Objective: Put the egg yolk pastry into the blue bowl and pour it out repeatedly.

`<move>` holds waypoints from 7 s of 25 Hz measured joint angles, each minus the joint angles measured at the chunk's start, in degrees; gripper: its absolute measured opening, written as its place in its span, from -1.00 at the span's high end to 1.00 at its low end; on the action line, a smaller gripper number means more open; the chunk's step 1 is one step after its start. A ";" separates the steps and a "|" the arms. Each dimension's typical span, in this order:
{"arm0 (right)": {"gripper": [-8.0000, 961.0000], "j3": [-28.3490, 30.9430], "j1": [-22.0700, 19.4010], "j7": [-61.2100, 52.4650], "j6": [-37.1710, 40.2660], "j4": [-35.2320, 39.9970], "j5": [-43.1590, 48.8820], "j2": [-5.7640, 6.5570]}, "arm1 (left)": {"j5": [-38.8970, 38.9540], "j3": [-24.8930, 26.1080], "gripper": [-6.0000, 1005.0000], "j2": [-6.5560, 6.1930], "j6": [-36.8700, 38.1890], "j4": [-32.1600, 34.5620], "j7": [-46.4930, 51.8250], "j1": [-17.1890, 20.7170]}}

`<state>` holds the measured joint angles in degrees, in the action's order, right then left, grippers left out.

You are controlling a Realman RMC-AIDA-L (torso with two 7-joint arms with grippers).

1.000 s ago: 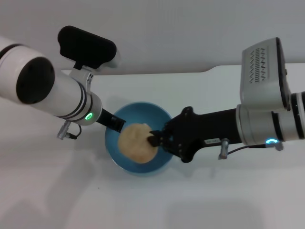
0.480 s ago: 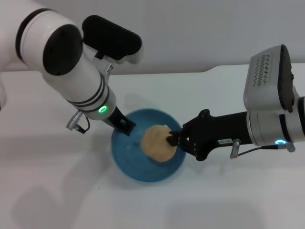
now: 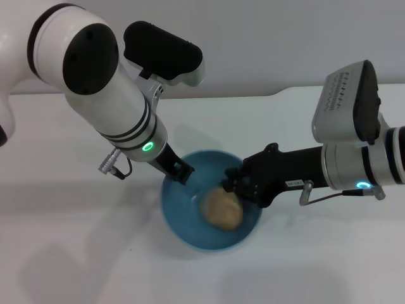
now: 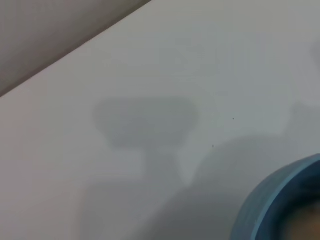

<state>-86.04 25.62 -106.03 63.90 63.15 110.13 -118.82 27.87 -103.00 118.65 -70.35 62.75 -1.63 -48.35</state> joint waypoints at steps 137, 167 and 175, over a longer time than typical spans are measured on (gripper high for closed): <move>-0.15 9.16 6.08 -30.29 17.32 2.19 21.36 0.61 | 1.00 10.26 0.98 -0.41 18.79 -9.05 -11.39 7.60; -0.09 -8.04 12.10 -34.81 14.96 -5.56 22.05 -0.14 | -4.06 9.05 0.98 -0.25 1.86 -6.96 -7.42 -3.88; -0.07 -16.16 14.76 -37.06 7.39 -11.13 20.50 -0.42 | -4.32 7.42 0.98 -0.10 1.38 -6.94 -7.32 -4.57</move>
<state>-102.20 40.38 -143.09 71.29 52.02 130.63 -119.24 23.55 -95.58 118.55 -68.97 55.81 -8.95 -52.92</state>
